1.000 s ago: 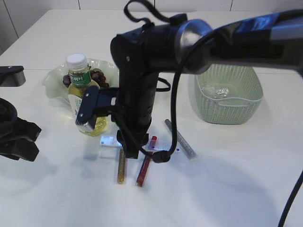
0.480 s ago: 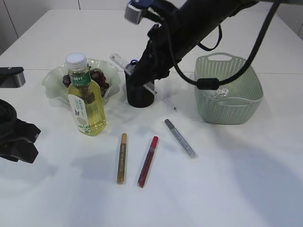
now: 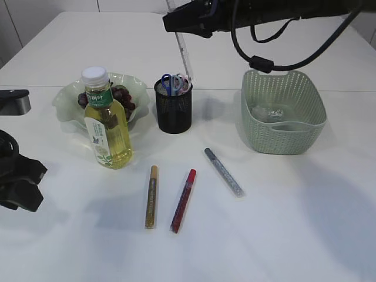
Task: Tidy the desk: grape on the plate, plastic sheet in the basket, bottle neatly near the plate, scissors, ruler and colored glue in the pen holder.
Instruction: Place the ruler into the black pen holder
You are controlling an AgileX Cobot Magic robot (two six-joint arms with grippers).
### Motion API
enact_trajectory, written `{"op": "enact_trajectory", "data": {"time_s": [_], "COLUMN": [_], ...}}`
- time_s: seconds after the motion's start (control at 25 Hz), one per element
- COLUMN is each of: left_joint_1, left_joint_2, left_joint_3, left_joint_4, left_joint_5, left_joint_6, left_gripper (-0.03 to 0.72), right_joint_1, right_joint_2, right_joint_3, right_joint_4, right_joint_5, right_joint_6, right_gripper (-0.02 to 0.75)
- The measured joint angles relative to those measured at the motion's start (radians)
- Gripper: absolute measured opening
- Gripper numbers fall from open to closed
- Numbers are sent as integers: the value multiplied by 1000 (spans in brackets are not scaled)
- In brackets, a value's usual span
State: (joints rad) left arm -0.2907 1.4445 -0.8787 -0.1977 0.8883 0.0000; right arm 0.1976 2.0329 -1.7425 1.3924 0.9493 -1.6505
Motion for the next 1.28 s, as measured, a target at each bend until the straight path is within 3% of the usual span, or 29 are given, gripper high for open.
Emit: {"op": "enact_trajectory", "data": {"time_s": [0.2,0.32,0.8,1.28], "left_joint_1": [0,0,0,0], "left_joint_2": [0,0,-2,-2], "left_joint_3": [0,0,0,0], "left_joint_4": [0,0,0,0], "left_joint_5": [25,42,79,84], "left_joint_6": [0,0,0,0], "left_gripper": [240,240,240,240], "right_joint_1": [-6,-6,-6,-6], "right_joint_2": [83,138,439,536], "right_joint_3": [0,-31,-431,-494], "right_joint_4": [286,351,368,367], "right_joint_5": [-16,-20,7,51], "right_joint_6": [-218,-302,-324,-290], "right_gripper": [289,289,289,289]}}
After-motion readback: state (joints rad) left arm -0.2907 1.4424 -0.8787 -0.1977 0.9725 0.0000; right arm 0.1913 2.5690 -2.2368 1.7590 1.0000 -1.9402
